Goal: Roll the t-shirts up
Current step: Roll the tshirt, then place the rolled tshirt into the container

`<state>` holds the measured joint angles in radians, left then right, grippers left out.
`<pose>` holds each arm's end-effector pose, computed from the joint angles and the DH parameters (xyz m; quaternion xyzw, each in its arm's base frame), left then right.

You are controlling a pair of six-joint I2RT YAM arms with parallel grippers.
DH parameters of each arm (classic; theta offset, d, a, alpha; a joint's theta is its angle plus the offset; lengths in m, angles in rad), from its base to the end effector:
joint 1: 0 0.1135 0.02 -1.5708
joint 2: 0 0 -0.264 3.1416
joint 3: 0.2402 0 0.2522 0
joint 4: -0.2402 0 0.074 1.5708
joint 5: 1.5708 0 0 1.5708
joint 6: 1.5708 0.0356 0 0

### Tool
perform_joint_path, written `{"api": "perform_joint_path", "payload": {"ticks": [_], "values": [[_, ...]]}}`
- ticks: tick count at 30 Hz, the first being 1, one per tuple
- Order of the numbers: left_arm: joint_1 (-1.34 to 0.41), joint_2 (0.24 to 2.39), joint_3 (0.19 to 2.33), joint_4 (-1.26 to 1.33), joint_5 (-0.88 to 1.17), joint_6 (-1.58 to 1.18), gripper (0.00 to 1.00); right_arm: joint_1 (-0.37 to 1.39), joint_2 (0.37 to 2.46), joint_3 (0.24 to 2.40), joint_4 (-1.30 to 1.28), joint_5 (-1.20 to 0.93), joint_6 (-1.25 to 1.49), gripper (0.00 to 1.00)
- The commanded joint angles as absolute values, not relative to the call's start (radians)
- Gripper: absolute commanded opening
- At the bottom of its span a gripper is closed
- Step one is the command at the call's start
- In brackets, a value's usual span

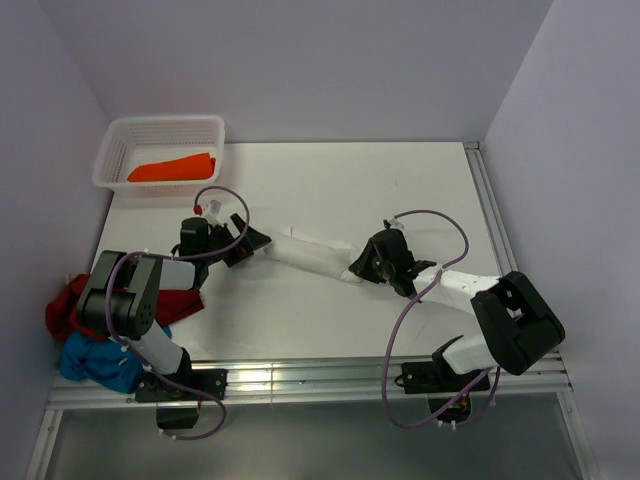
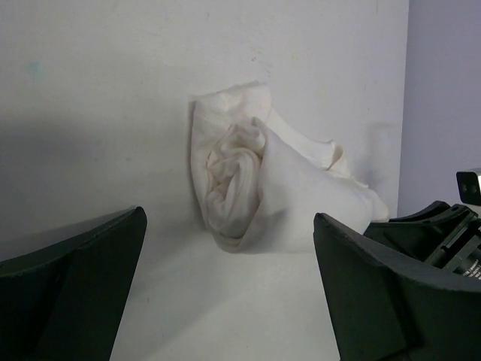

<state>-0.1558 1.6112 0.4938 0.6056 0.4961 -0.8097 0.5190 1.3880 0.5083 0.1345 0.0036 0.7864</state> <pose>0.2776 -0.0608 0.1318 -0.1512 0.8322 -0.4150 0.3353 0.2214 0.1263 0.1483 0.1228 0.9077 0.2423 0.3197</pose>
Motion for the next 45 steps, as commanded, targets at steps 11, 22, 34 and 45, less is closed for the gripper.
{"api": "perform_joint_path", "payload": {"ticks": [11,22,34,45], "values": [[-0.176,1.853,0.647,0.528,0.497,-0.773,0.86,0.528,1.411,0.494,-0.032,0.049,0.741,0.0],[-0.195,1.85,0.603,0.58,0.526,-0.77,0.78,0.528,1.414,0.503,-0.04,0.057,0.738,0.0],[-0.218,1.861,0.578,0.601,0.506,-0.767,0.54,0.528,1.425,0.518,-0.046,0.06,0.735,0.0],[-0.278,1.875,0.609,0.585,0.396,-0.739,0.14,0.528,1.447,0.54,-0.04,0.049,0.723,0.0]]}}
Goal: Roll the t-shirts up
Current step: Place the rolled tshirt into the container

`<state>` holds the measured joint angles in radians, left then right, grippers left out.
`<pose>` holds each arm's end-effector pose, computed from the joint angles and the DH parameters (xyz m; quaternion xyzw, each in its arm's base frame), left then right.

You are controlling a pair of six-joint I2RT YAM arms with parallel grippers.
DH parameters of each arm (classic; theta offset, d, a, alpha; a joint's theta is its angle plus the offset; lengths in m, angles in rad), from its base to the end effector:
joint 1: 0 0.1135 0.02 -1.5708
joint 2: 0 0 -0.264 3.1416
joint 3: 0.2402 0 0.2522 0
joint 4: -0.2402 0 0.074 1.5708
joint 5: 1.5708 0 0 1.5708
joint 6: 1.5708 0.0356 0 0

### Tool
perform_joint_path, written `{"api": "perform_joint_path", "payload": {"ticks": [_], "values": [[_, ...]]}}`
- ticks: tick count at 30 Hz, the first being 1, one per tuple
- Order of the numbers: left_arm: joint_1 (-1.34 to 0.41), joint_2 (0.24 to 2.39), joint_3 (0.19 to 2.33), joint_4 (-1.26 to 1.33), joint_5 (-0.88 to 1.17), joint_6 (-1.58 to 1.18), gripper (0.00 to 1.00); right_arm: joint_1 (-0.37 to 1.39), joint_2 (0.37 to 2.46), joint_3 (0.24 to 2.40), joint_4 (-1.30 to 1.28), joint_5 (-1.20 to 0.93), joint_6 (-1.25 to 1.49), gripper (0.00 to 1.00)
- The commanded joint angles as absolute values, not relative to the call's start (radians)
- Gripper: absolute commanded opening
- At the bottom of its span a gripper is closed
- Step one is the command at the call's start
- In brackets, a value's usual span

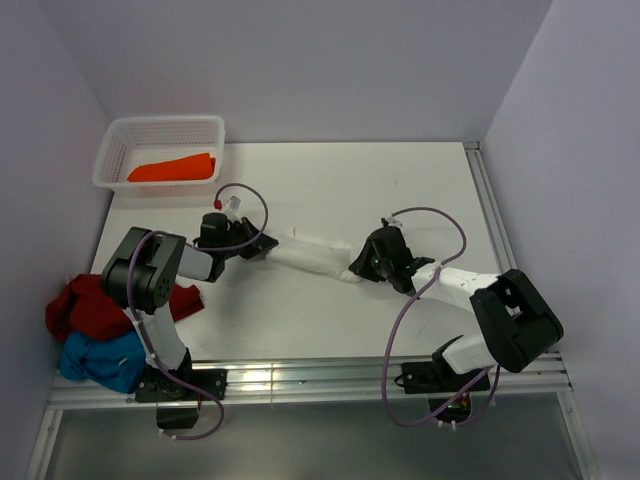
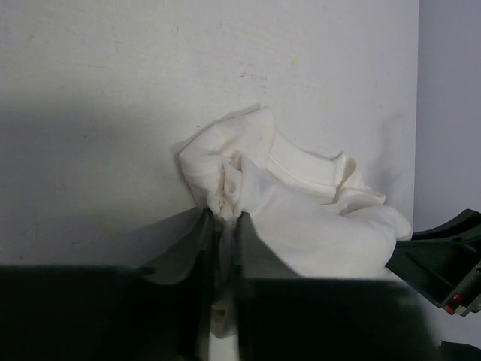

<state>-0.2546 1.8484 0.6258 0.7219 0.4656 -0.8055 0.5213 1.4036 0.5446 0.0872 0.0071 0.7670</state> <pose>0.3106 -0.0974 0.1068 -0.1145 0.8375 -0.4221 0.3277 0.2256 0.1293 0.1511 0.1143 0.9141 0.2310 0.3130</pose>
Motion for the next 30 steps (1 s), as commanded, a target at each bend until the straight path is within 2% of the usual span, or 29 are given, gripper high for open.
{"api": "perform_joint_path", "payload": {"ticks": [1,7,14,23,30], "values": [[-0.276,1.864,0.611,0.554,0.382,-0.736,0.0,0.528,1.447,0.541,-0.04,0.048,0.723,0.0],[-0.285,1.703,0.62,0.402,0.244,-0.698,0.0,0.529,1.43,0.568,-0.021,0.005,0.723,0.0],[-0.284,1.496,0.771,0.088,0.097,-0.652,0.0,0.532,1.405,0.676,-0.043,-0.032,0.704,0.0],[-0.279,1.407,0.851,-0.067,0.072,-0.637,0.0,0.54,1.445,0.802,-0.069,-0.109,0.68,0.0],[-0.265,1.436,0.847,-0.072,0.094,-0.626,0.0,0.541,1.494,0.796,-0.035,-0.094,0.673,0.0]]}}
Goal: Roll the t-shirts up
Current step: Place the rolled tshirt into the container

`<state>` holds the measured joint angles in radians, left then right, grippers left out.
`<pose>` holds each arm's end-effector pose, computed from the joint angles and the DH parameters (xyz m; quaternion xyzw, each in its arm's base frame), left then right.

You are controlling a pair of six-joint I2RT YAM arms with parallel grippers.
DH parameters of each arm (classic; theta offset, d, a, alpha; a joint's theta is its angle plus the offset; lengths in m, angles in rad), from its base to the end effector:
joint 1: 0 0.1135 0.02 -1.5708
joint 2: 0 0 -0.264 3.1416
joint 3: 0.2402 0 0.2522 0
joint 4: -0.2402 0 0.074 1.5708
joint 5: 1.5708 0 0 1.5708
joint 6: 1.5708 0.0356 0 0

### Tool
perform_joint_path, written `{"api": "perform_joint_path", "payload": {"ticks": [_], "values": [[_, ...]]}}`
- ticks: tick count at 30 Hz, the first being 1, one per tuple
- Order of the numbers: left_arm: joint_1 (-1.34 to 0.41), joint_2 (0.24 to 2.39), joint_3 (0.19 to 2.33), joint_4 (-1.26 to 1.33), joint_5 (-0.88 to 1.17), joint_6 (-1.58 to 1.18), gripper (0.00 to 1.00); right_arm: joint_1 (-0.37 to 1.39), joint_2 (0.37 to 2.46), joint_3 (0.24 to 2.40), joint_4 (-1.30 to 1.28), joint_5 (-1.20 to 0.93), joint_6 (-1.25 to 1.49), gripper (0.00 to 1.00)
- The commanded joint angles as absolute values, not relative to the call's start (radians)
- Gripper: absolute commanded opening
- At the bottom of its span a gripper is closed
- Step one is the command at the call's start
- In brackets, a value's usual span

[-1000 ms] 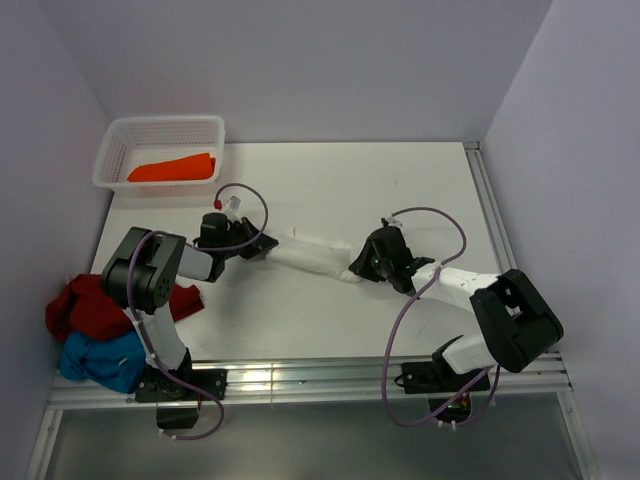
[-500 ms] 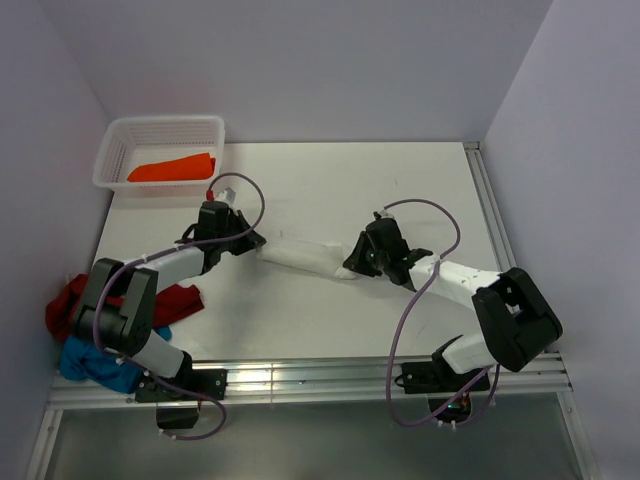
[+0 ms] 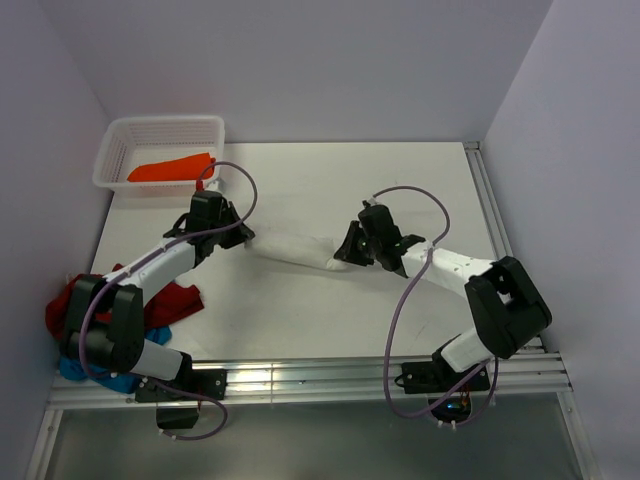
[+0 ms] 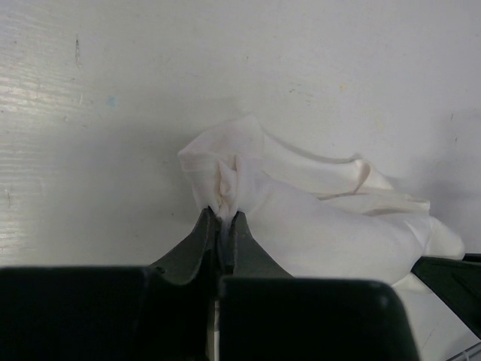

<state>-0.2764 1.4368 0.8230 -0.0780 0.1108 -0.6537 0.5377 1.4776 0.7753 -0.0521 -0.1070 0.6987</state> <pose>0.2912 -0.0867 0.2133 -0.1463 0.8920 -0.2353 0.3572 0.2565 0.1574 0.1890 0.0525 0.9153 0.2697 0.2946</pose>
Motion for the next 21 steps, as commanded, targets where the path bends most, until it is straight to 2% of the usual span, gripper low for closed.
{"api": "perform_joint_path", "payload": {"ticks": [1,6,13,21], "values": [[-0.264,1.439,0.839,-0.066,0.084,-0.629,0.0,0.541,1.521,0.795,-0.032,-0.095,0.67,0.0],[-0.241,1.462,0.853,-0.072,0.092,-0.627,0.0,0.543,1.601,0.807,-0.003,-0.12,0.669,0.0],[-0.198,1.477,1.006,-0.156,0.061,-0.581,0.0,0.554,1.614,0.906,0.025,-0.13,0.681,0.0],[-0.095,1.557,1.281,-0.219,0.04,-0.6,0.0,0.555,1.706,1.221,-0.048,-0.134,0.669,0.0]]}}
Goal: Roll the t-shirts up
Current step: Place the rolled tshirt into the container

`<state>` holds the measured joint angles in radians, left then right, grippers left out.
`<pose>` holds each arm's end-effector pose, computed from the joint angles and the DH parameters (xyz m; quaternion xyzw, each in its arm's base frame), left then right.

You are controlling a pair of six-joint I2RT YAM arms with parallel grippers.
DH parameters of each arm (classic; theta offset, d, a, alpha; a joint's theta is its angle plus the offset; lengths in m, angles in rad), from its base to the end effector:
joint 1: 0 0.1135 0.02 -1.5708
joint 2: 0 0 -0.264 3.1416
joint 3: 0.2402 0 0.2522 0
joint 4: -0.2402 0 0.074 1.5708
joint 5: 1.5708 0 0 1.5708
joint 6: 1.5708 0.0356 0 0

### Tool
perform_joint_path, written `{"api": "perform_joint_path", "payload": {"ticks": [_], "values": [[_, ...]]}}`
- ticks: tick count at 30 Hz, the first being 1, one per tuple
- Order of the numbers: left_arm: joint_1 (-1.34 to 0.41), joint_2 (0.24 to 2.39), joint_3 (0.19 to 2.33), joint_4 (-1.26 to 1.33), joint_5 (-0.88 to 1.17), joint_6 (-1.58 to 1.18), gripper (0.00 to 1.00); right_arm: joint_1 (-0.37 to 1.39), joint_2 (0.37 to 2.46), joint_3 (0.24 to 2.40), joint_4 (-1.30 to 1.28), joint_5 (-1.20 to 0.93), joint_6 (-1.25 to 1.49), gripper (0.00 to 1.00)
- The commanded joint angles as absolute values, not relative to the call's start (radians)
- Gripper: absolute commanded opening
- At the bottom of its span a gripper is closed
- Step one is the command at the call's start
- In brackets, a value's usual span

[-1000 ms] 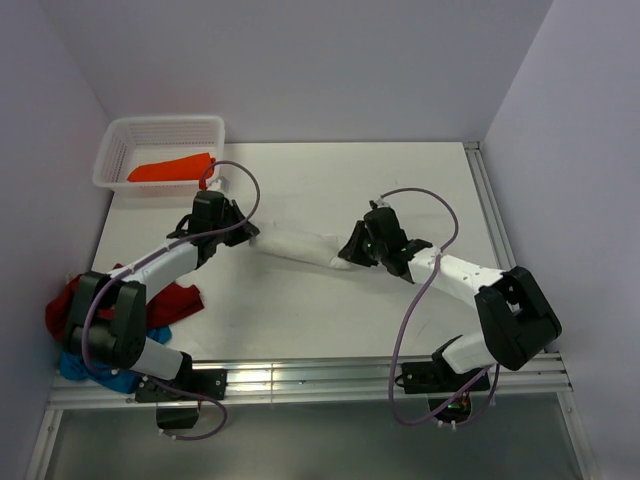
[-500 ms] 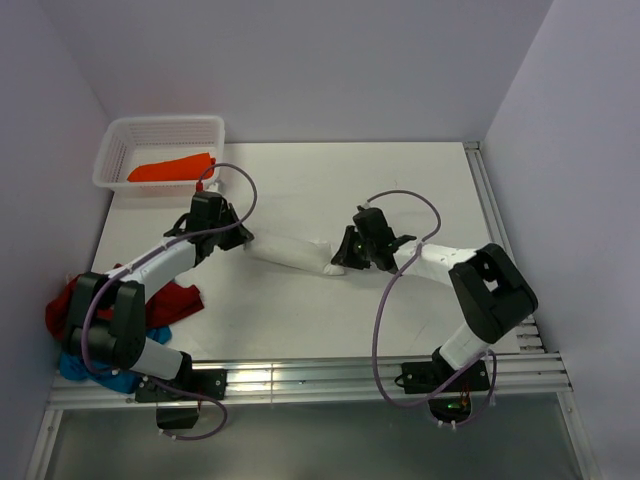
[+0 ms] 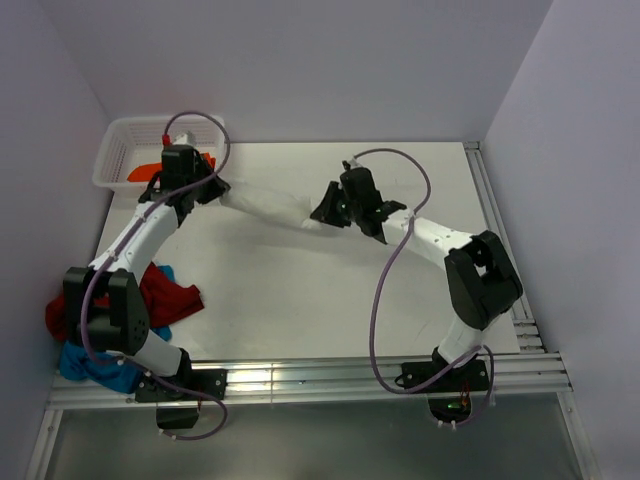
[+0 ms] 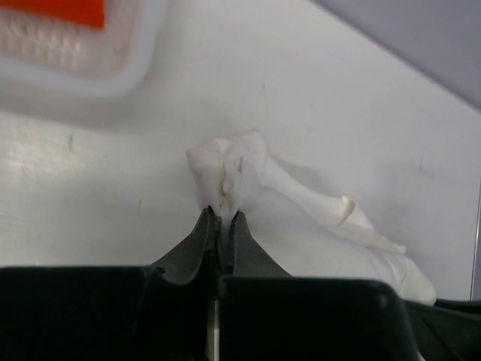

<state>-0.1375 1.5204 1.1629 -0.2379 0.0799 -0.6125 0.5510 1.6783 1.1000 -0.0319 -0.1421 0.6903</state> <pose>0.3441 -0.0505 0.2862 -0.1895 0.8623 -0.2043 0.4228 0.3175 0.2010 0.2297 0.0288 0.8848 0.3192 0.3383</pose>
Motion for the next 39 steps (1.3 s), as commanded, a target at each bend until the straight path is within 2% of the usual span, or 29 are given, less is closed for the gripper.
{"api": "perform_joint_path", "payload": {"ticks": [1,9,14,18,25,32,36,39], "values": [[-0.083,1.587,1.308,-0.224,0.031,-0.6,0.0,0.555,1.716,1.277,-0.051,-0.132,0.666,0.0],[0.069,1.775,1.469,-0.126,0.068,-0.627,0.0,0.564,1.928,1.531,0.103,-0.21,0.631,0.0],[0.098,1.942,1.514,-0.081,0.046,-0.655,0.0,0.587,2.119,1.706,0.199,-0.3,0.618,0.0],[0.11,2.064,1.604,-0.101,0.048,-0.646,0.0,0.603,2.195,1.784,0.225,-0.344,0.612,0.0],[0.098,2.204,1.672,-0.159,0.129,-0.647,0.0,0.604,2.129,1.723,0.281,-0.351,0.581,0.0],[0.025,2.16,1.527,-0.108,0.193,-0.669,0.0,0.604,1.997,1.718,0.189,-0.324,0.549,0.0],[0.015,2.14,1.445,-0.069,0.242,-0.683,0.0,0.606,1.98,1.808,0.081,-0.333,0.528,0.0],[0.011,2.103,1.37,-0.023,0.288,-0.706,0.0,0.612,1.933,1.771,0.063,-0.328,0.518,0.0]]}}
